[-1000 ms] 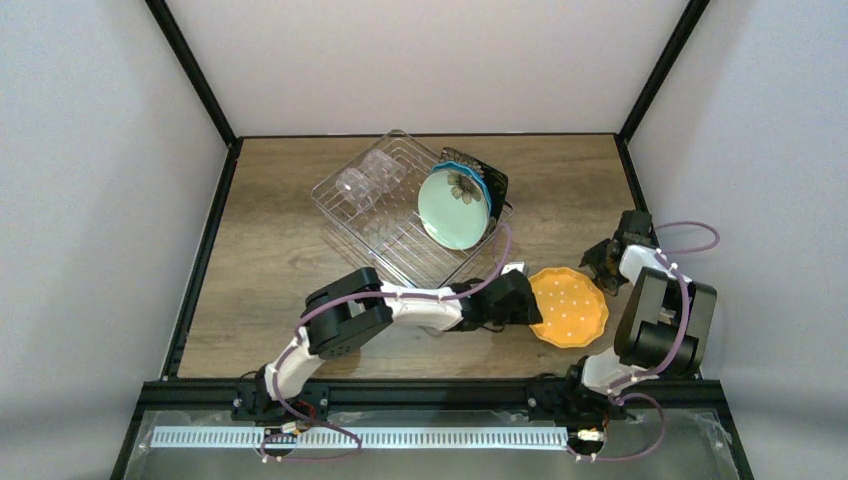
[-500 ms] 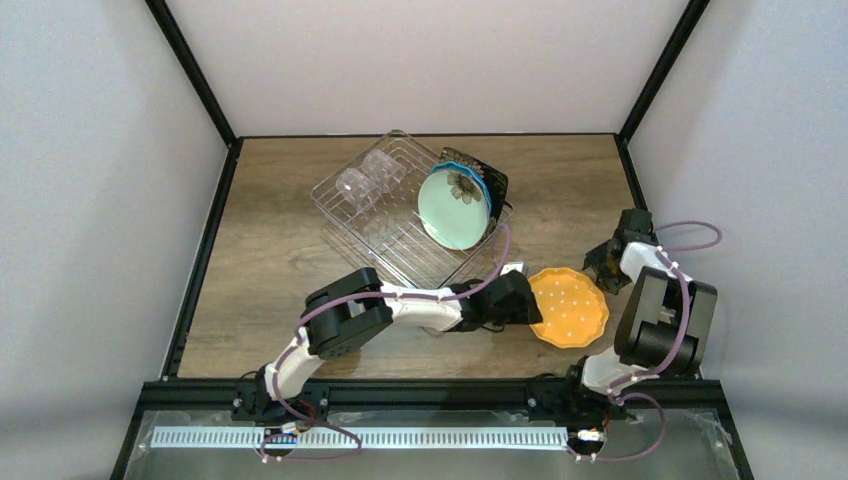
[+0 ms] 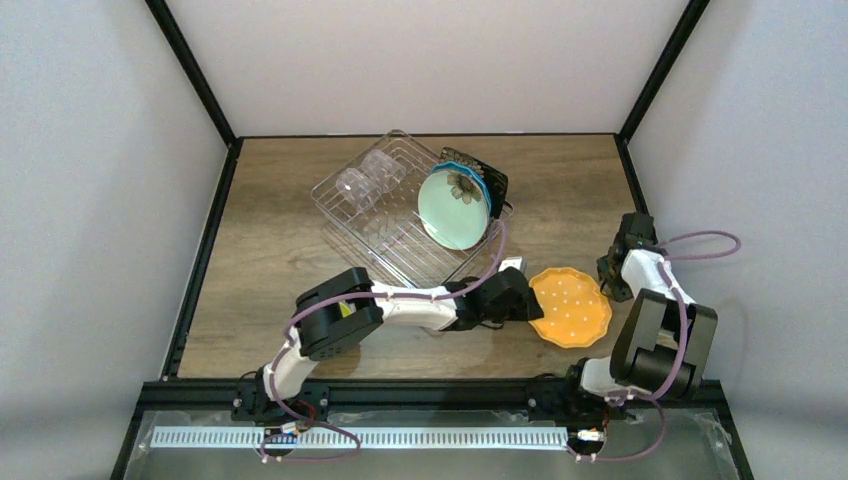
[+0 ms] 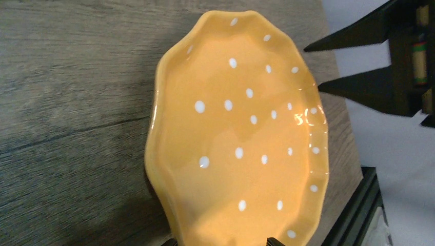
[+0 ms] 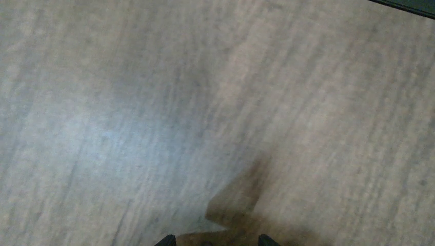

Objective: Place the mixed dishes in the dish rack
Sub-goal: Adjust the plate at the center of the board, then grab the plate from the center of the board.

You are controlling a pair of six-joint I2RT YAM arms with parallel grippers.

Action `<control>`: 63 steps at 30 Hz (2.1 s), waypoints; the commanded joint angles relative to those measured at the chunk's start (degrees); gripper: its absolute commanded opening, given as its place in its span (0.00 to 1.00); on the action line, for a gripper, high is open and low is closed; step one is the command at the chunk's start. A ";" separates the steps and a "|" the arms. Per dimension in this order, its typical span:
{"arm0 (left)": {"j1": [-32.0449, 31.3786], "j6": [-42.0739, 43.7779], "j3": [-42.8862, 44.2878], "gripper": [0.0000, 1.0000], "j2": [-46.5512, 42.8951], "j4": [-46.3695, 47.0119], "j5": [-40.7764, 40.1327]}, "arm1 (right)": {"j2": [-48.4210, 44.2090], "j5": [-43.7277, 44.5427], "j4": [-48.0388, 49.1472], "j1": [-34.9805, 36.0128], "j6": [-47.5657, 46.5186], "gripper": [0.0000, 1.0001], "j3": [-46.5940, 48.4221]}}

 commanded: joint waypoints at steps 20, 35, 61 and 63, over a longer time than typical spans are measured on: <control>-0.12 -0.13 -5.59 1.00 -10.58 -4.72 -7.92 | 1.44 -1.18 1.05 -1.02 3.82 0.91 -8.13; -0.09 -2.63 -7.49 1.00 -8.54 -5.79 -4.12 | 1.47 -2.68 1.73 -1.02 3.52 0.91 -8.44; 0.13 -7.81 -3.77 1.00 4.24 5.08 4.81 | 0.35 -9.79 1.44 -1.05 0.28 0.91 -10.21; 0.09 -9.09 -4.53 1.00 4.65 7.59 5.60 | 0.32 -10.43 1.41 -1.07 -0.15 0.91 -10.45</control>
